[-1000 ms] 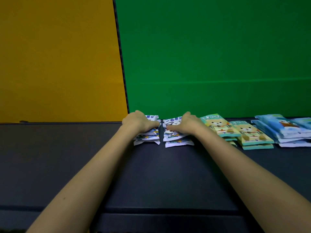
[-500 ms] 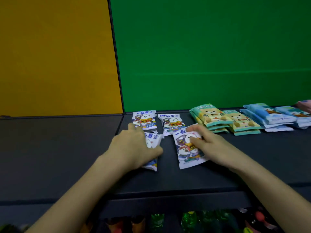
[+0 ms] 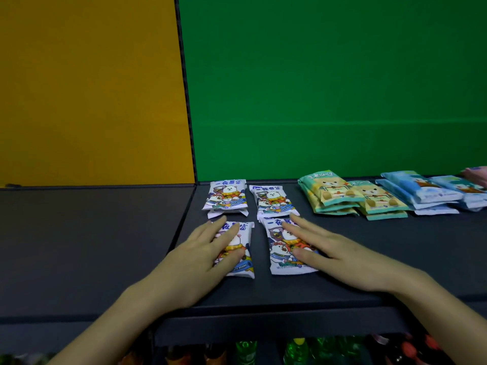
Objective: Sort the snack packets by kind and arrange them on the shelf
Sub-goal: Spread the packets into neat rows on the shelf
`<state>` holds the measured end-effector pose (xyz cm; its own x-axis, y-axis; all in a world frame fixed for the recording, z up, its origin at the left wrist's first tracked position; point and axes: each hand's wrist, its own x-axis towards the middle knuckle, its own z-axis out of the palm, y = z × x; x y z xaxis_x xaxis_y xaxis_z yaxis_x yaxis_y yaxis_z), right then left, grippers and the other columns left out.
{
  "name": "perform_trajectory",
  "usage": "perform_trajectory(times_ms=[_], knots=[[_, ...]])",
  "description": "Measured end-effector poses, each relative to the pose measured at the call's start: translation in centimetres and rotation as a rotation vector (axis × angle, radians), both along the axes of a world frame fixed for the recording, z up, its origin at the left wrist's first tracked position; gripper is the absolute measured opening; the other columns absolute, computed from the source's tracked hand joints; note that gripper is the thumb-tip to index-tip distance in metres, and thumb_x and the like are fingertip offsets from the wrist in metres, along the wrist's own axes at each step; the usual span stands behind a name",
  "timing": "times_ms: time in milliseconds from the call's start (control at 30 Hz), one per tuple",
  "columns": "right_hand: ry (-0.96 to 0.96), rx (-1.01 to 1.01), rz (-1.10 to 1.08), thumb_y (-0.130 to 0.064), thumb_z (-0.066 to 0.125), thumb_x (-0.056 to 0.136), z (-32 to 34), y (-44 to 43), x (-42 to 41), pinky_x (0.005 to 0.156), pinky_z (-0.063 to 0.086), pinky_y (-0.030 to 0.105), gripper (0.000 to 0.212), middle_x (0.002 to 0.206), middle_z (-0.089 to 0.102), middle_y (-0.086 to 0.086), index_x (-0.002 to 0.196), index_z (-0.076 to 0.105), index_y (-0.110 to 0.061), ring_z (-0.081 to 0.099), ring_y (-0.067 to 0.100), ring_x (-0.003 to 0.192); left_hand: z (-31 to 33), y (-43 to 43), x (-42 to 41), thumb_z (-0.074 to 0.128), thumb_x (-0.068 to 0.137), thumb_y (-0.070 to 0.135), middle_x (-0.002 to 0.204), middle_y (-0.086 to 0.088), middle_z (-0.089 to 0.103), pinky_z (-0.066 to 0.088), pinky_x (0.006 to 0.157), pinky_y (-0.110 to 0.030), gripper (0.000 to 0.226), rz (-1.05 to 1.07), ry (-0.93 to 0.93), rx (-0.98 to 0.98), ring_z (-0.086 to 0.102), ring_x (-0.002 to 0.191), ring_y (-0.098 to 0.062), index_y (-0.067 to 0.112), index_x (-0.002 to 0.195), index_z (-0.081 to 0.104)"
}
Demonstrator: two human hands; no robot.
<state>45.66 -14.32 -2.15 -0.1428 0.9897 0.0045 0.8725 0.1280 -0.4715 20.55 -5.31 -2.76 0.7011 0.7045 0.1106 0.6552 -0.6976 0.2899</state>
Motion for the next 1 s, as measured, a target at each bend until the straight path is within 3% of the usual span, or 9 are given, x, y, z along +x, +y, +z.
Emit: perform_trajectory(times_ms=[133,233,333,500,833,900,1000], knots=[[-0.049,0.025,-0.003,-0.072,0.026,0.075,0.5,0.7,-0.2,0.113,0.011,0.016,0.070,0.153,0.000,-0.029,0.142,0.018,-0.051,0.003,-0.011,0.140,0.4,0.0,0.2,0.025,0.093,0.058,0.158,0.013,0.004,0.008,0.114,-0.021,0.060,0.017,0.044,0.066,0.002,0.143,-0.002,0.037,0.148,0.014],[-0.033,0.104,-0.030,-0.058,0.035,0.086,2.3,2.2,-0.4,0.102,0.021,0.005,0.058,0.148,0.036,-0.010,0.138,0.042,-0.032,0.032,-0.002,0.133,2.0,1.4,0.6,0.030,0.093,0.053,0.153,0.001,0.026,0.016,0.112,-0.024,0.057,0.043,-0.088,0.080,0.018,0.140,-0.008,0.025,0.142,0.036],[-0.056,0.193,-0.116,-0.032,0.044,0.097,4.0,5.3,-0.4,0.101,0.038,0.028,0.039,0.136,0.053,0.002,0.135,0.048,-0.023,0.051,0.016,0.119,3.7,4.7,2.1,0.034,0.094,0.051,0.155,-0.002,0.024,0.019,0.113,-0.033,0.058,0.143,-0.198,0.048,0.022,0.142,-0.016,0.022,0.143,0.035],[-0.262,0.004,-0.161,-0.035,0.049,0.094,3.7,9.7,-0.6,0.109,0.031,0.030,0.051,0.150,0.037,0.004,0.143,0.037,-0.022,0.037,0.022,0.135,3.7,8.5,4.7,0.050,0.088,0.053,0.159,-0.005,0.007,0.014,0.115,-0.039,0.070,0.169,-0.175,-0.213,0.009,0.146,-0.022,0.027,0.147,0.025],[-0.255,0.013,-0.237,-0.040,0.050,0.093,3.0,11.6,-0.9,0.111,0.031,0.035,0.056,0.152,0.034,0.004,0.144,0.035,-0.021,0.035,0.024,0.137,2.0,9.9,5.6,0.053,0.084,0.057,0.160,-0.001,0.001,0.016,0.115,-0.040,0.075,0.182,-0.180,-0.234,0.010,0.146,-0.024,0.028,0.147,0.025],[-0.255,0.038,-0.248,-0.038,0.050,0.093,3.4,11.1,-1.3,0.109,0.034,0.033,0.054,0.148,0.040,0.006,0.142,0.038,-0.018,0.040,0.024,0.133,2.2,10.0,5.4,0.051,0.086,0.057,0.159,-0.006,0.005,0.015,0.116,-0.042,0.072,0.206,-0.141,-0.179,0.009,0.146,-0.026,0.024,0.146,0.029],[-0.245,0.205,-0.269,-0.031,0.054,0.093,5.0,9.1,-1.3,0.102,0.038,0.032,0.045,0.137,0.053,0.007,0.134,0.049,-0.016,0.049,0.024,0.124,3.0,9.8,5.3,0.048,0.091,0.049,0.153,-0.014,0.024,0.023,0.112,-0.043,0.056,0.242,-0.158,0.138,0.016,0.143,-0.026,0.012,0.132,0.049]])
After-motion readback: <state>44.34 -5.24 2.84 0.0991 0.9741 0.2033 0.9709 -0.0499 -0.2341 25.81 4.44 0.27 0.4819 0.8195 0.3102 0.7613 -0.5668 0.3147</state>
